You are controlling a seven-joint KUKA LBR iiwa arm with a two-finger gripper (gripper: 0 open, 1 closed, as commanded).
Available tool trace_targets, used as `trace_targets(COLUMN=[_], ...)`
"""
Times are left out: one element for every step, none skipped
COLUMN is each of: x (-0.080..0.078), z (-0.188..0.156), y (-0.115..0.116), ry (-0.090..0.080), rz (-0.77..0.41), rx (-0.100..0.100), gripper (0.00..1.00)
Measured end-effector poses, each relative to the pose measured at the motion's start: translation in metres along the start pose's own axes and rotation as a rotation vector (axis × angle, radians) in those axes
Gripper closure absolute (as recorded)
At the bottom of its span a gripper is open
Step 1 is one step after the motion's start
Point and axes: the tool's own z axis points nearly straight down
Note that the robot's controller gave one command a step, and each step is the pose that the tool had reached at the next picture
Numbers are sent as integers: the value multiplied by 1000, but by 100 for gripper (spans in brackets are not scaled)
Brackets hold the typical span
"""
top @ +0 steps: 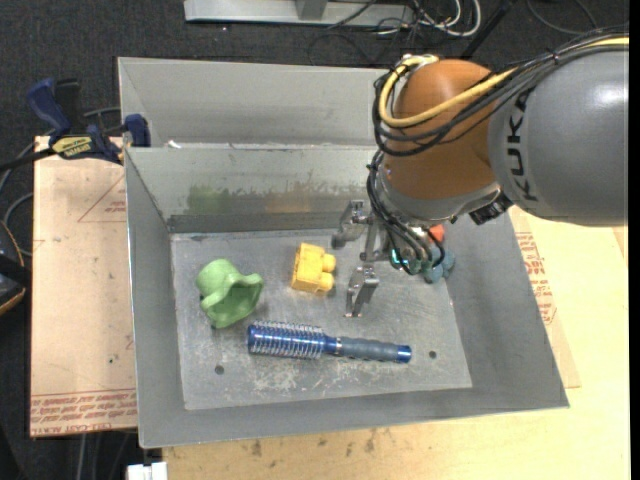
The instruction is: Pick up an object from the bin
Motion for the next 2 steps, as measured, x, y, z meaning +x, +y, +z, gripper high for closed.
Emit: trace_targets(x=[3,11], z=[97,106], y=[6,5], ry=[-34,-8], rz=[-134,-131], rx=[-2,0], gripper=[0,100])
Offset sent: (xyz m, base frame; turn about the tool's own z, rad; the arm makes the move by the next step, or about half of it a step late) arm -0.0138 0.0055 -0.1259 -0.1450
